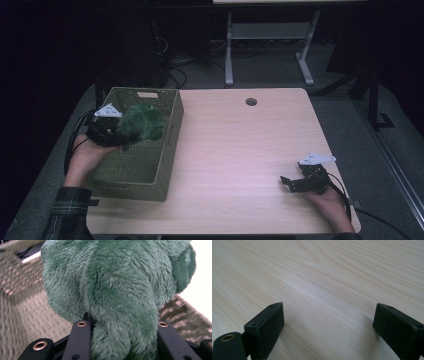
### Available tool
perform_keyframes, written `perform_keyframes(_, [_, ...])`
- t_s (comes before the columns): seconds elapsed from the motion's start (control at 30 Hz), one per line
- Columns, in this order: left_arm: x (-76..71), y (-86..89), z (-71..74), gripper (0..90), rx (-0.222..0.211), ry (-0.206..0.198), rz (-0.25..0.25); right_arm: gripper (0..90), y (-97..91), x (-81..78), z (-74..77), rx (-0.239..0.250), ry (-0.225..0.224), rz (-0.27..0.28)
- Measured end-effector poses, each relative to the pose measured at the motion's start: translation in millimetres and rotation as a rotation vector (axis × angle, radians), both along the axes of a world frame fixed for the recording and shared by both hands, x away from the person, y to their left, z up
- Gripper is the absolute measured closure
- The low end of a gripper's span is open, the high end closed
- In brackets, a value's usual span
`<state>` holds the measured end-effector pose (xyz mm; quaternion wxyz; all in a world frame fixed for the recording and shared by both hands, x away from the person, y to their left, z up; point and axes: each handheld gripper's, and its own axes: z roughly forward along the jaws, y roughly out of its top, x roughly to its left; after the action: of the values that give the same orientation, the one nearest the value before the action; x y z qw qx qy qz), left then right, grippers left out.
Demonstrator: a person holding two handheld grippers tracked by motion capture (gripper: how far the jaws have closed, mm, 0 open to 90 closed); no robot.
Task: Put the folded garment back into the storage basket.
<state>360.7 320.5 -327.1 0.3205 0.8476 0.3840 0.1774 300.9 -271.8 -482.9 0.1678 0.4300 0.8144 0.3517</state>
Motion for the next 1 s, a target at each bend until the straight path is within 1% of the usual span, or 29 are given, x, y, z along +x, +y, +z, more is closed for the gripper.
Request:
perform_keyframes(0.07, [1.6, 5.6, -8.3, 64.8, 0.009, 0.017, 0.026, 9.6, 0.0, 0.0, 0.0, 0.000, 0.000, 0.001])
perform_keyframes(0.17, [4.9, 11.4, -19.8, 64.8, 0.022, 0.035, 0.036, 9.6, 0.0, 0.0, 0.0, 0.000, 0.000, 0.001])
perform_keyframes(0.2, [5.9, 12.3, -24.2, 64.8, 0.017, 0.045, 0.046, 9.6, -0.1, 0.1, 0.0, 0.000, -0.001, 0.001])
perform_keyframes(0.23, [7.1, 13.2, -27.3, 64.8, 0.023, 0.050, 0.049, 9.6, 0.0, 0.1, -0.1, 0.000, -0.001, 0.001])
perform_keyframes(0.27, [9.4, 14.6, -33.3, 64.8, 0.043, 0.065, 0.058, 9.6, -0.1, 0.1, 0.0, 0.000, 0.000, 0.001])
perform_keyframes(0.3, [10.4, 14.9, -36.6, 64.8, 0.050, 0.070, 0.065, 9.6, -0.1, 0.1, 0.0, 0.000, -0.001, 0.002])
perform_keyframes(0.37, [13.4, 16.0, -44.7, 64.7, 0.064, 0.091, 0.066, 9.6, -0.1, 0.1, -0.1, 0.000, -0.001, 0.001])
perform_keyframes(0.43, [16.7, 16.1, -52.5, 64.6, 0.063, 0.110, 0.068, 9.6, 0.0, 0.1, -0.1, 0.000, -0.001, 0.001])
perform_keyframes(0.47, [17.9, 15.9, -55.0, 64.6, 0.071, 0.120, 0.065, 9.6, -0.1, 0.1, 0.0, 0.000, 0.000, 0.001])
perform_keyframes(0.5, [20.0, 15.2, -59.1, 64.5, 0.087, 0.131, 0.064, 9.6, 0.0, 0.1, -0.1, 0.000, -0.001, 0.001])
perform_keyframes(0.53, [21.3, 14.7, -61.6, 64.3, 0.097, 0.134, 0.064, 9.6, -0.1, 0.1, 0.0, 0.000, -0.001, 0.001])
perform_keyframes(0.57, [22.1, 13.7, -64.6, 64.1, 0.098, 0.144, 0.067, 9.6, 0.0, 0.1, -0.1, 0.000, -0.001, 0.001])
perform_keyframes(0.6, [23.4, 13.5, -67.0, 63.8, 0.106, 0.153, 0.058, 9.6, -0.1, 0.1, 0.0, 0.000, -0.001, 0.001])
perform_keyframes(0.63, [24.3, 12.6, -69.8, 63.2, 0.098, 0.165, 0.063, 9.6, 0.0, 0.1, -0.1, 0.001, -0.001, 0.001])
perform_keyframes(0.73, [26.7, 12.2, -75.1, 61.2, 0.112, 0.192, 0.056, 9.6, 0.0, 0.1, 0.0, 0.000, -0.001, 0.001])
perform_keyframes(0.77, [26.6, 11.4, -76.8, 60.5, 0.107, 0.193, 0.060, 9.6, -0.1, 0.1, 0.0, 0.001, 0.001, 0.001])
perform_keyframes(0.87, [26.9, 10.1, -80.8, 58.3, 0.108, 0.212, 0.054, 9.6, -0.1, 0.1, 0.0, 0.001, 0.000, 0.001])
perform_keyframes(0.97, [27.4, 10.5, -83.5, 53.6, 0.085, 0.232, 0.059, 9.6, -0.1, 0.1, 0.0, 0.001, 0.000, 0.001])
perform_keyframes(1.0, [27.7, 11.4, -84.8, 52.1, 0.076, 0.248, 0.060, 9.7, -0.1, 0.0, 0.0, 0.001, 0.000, 0.001])
